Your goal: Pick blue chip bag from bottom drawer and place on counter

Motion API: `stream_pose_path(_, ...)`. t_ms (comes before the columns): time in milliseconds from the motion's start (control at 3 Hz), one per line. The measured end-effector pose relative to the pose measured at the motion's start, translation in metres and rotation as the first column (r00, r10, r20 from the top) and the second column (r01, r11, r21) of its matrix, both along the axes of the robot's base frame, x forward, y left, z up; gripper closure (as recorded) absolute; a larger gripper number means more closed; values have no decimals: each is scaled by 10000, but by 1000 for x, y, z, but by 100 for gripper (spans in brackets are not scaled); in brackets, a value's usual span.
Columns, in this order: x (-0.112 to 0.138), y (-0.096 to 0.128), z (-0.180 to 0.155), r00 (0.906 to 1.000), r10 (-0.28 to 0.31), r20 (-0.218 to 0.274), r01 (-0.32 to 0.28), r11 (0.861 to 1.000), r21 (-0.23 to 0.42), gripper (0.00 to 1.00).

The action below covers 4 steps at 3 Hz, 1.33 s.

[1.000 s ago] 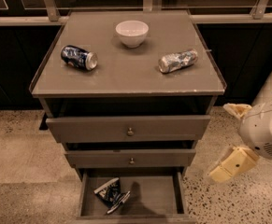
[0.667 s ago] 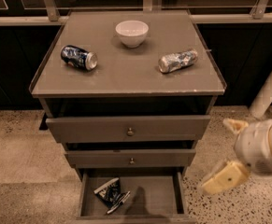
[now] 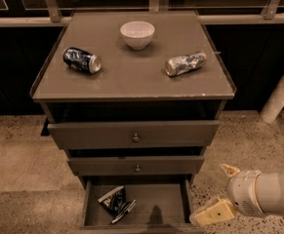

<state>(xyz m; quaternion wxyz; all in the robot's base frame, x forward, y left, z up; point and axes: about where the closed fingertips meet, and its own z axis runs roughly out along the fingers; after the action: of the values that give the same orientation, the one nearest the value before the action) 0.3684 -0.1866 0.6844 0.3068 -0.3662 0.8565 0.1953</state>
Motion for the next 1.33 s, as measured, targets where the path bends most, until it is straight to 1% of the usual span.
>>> stream_pose_path(333,0,0,-7,9999,-6,-115,7,9999,114,0)
stream_pose_path(667,-7,-1,-31,9971,-513,-557,565,9937,963,0)
stream_pose_path(1000,-9,16,-83,9948,-641,-795,783,9784,1914,0)
stream_pose_path(1333,6,31,-136,9941,-668,-849,837,9732,2142,0)
